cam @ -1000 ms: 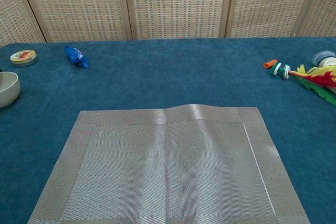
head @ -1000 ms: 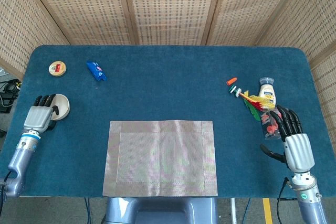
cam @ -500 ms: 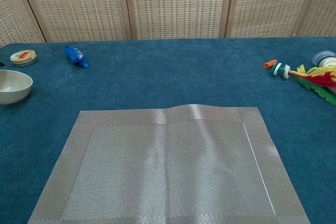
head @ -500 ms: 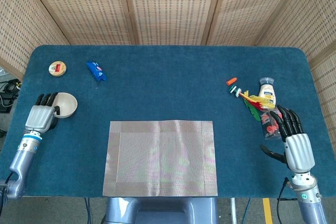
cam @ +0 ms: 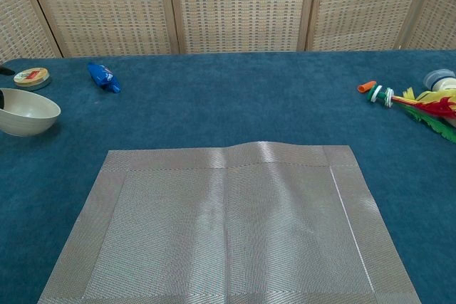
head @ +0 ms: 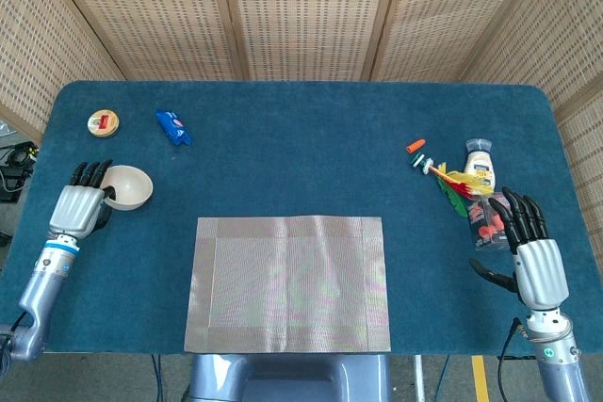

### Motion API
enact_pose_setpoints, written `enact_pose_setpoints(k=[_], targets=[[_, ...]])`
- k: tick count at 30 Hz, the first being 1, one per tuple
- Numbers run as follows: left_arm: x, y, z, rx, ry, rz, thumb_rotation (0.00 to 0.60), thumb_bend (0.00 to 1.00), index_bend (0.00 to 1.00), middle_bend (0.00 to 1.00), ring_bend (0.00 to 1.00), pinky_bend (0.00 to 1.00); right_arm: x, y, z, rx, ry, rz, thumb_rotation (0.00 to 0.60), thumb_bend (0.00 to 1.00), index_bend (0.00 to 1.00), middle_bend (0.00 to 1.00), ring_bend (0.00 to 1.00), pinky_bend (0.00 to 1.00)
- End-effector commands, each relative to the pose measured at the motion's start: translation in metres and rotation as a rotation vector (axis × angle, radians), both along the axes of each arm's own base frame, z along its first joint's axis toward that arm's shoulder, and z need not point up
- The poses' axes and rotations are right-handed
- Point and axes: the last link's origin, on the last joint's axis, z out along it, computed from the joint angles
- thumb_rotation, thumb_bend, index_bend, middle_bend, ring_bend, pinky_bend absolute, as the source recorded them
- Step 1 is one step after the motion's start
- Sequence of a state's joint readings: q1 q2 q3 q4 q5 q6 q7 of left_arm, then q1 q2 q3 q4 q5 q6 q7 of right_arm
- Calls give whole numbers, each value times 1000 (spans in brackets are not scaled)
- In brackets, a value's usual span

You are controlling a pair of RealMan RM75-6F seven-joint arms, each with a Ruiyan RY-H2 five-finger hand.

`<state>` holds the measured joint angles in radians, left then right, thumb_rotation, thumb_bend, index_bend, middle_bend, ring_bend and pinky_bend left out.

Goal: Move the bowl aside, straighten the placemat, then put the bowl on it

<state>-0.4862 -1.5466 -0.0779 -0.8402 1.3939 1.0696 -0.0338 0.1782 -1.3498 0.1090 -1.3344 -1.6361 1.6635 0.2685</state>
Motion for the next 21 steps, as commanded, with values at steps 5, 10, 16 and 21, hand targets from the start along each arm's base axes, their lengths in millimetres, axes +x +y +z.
enact_pose_setpoints(k=[5, 10, 16, 21], targets=[[16, 1, 1, 12, -33, -53, 600, 519, 818, 0, 0, 0, 0, 0, 1, -6, -3, 0, 600, 268, 126, 0, 0, 0], [47, -1, -11, -15, -77, -151, 600, 519, 818, 0, 0, 0, 0, 0, 2, -10, -3, 1, 600, 268, 127, 0, 0, 0], [75, -9, -23, -48, -122, -221, 600, 518, 817, 0, 0, 0, -1, 0, 5, -15, -8, -3, 600, 268, 126, 0, 0, 0], [111, -31, -48, -133, -194, -320, 600, 518, 816, 0, 0, 0, -1, 0, 7, -21, -12, -1, 600, 268, 127, 0, 0, 0]])
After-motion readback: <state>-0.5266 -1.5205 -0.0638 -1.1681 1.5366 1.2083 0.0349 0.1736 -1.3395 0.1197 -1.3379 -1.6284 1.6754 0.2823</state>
